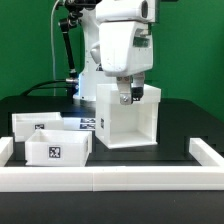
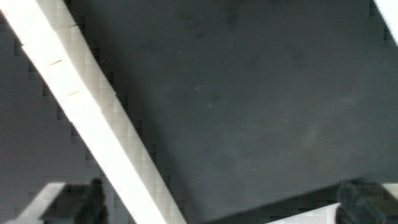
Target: Assemble drawer
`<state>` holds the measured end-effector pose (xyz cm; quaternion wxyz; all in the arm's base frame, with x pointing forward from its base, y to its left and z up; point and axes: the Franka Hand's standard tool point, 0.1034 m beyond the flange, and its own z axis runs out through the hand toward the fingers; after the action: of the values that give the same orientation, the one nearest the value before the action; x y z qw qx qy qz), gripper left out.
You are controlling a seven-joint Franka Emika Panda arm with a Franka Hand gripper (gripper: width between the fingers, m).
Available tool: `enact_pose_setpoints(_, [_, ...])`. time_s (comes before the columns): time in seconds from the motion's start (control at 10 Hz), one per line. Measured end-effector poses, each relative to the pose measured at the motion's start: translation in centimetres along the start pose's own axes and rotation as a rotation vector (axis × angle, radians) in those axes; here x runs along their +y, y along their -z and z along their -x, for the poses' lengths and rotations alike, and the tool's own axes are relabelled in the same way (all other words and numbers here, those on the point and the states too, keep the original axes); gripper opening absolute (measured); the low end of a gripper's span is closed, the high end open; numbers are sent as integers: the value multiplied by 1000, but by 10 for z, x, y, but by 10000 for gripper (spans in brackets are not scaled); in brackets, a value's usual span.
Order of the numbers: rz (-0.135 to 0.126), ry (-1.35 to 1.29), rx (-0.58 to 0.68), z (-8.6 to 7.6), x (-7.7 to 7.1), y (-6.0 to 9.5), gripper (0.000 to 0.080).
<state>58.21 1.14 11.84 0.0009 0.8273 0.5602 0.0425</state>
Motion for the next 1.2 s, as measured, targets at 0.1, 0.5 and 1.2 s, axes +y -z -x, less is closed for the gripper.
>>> enact_pose_setpoints(0.1, [-4,8,7,0,0,0,650])
enact_pose_setpoints(0.5, [-4,7,6,1,0,-1,650])
enact_pose_setpoints(1.2, [-26,-484,-20,-1,-37,2,650])
